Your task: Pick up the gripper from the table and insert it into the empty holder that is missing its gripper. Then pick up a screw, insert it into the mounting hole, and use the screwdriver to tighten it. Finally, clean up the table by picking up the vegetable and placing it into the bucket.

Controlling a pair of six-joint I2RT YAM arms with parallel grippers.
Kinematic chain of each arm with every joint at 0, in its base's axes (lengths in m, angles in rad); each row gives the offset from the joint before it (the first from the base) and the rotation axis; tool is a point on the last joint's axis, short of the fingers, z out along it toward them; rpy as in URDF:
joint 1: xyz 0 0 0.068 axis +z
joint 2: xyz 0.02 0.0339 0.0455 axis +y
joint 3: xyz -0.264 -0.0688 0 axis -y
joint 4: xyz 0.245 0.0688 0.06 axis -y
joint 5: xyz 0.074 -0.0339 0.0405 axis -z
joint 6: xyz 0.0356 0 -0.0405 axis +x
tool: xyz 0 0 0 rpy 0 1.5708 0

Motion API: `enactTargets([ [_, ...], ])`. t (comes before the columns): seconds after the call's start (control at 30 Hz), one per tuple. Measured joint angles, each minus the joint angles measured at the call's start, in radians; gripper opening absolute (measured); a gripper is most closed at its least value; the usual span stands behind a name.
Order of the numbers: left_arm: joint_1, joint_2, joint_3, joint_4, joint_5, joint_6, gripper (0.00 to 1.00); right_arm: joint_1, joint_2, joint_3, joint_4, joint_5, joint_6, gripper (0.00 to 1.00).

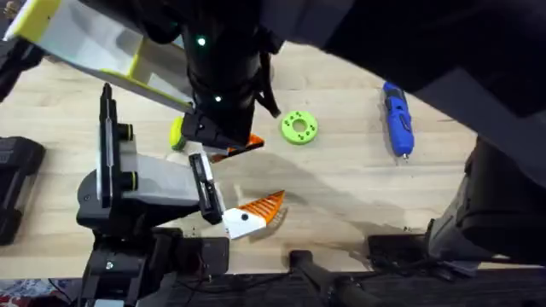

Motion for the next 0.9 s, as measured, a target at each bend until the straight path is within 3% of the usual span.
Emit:
enactTargets([
  [0.9,0.000,0.000,0.000,0.000,0.000,0.000,0.986,0.000,0.000,0.000,-0.004,-0.015,0.000,0.014],
])
